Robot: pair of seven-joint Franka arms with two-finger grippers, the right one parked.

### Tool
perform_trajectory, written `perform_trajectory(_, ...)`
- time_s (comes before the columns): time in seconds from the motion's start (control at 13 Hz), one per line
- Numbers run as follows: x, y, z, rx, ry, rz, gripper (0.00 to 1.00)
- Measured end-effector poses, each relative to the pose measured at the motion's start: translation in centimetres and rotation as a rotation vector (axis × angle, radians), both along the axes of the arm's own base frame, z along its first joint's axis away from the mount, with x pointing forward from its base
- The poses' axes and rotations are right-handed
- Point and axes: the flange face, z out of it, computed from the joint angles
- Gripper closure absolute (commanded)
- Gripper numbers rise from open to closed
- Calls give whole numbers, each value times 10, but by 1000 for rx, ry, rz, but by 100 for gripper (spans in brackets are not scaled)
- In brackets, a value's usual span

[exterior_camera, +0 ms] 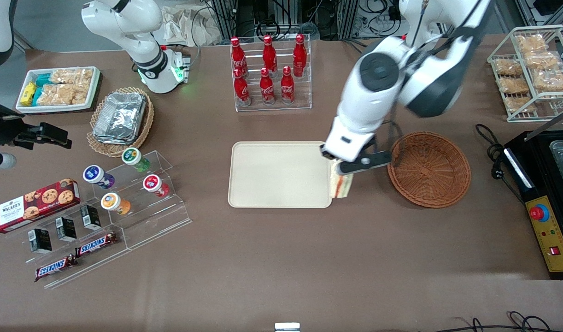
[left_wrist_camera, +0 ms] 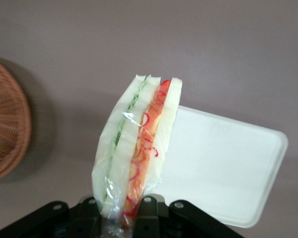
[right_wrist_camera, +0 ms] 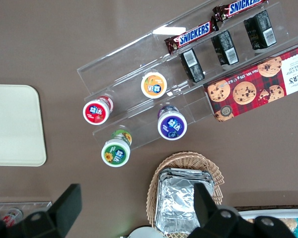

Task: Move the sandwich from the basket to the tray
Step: 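Lower the held sandwich onto the beige tray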

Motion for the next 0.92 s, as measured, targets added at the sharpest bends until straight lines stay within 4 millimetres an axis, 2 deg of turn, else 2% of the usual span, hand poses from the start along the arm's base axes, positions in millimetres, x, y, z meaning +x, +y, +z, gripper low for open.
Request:
perform_trajectory(0.08, -4, -18, -33, 16, 11, -24, 100)
perform_trajectory(0.23, -7, -40, -94, 40, 25, -53, 100)
perform_trajectory(0.46, -4, -49, -161, 64, 26, -32, 97)
perform_trajectory(0.62, -7, -52, -186, 96, 23, -25, 90)
perform_trajectory(0.69, -8, -54, -194, 101, 22, -18, 82)
perform_trajectory(0.92, -15, -60, -206, 105, 31, 3, 82)
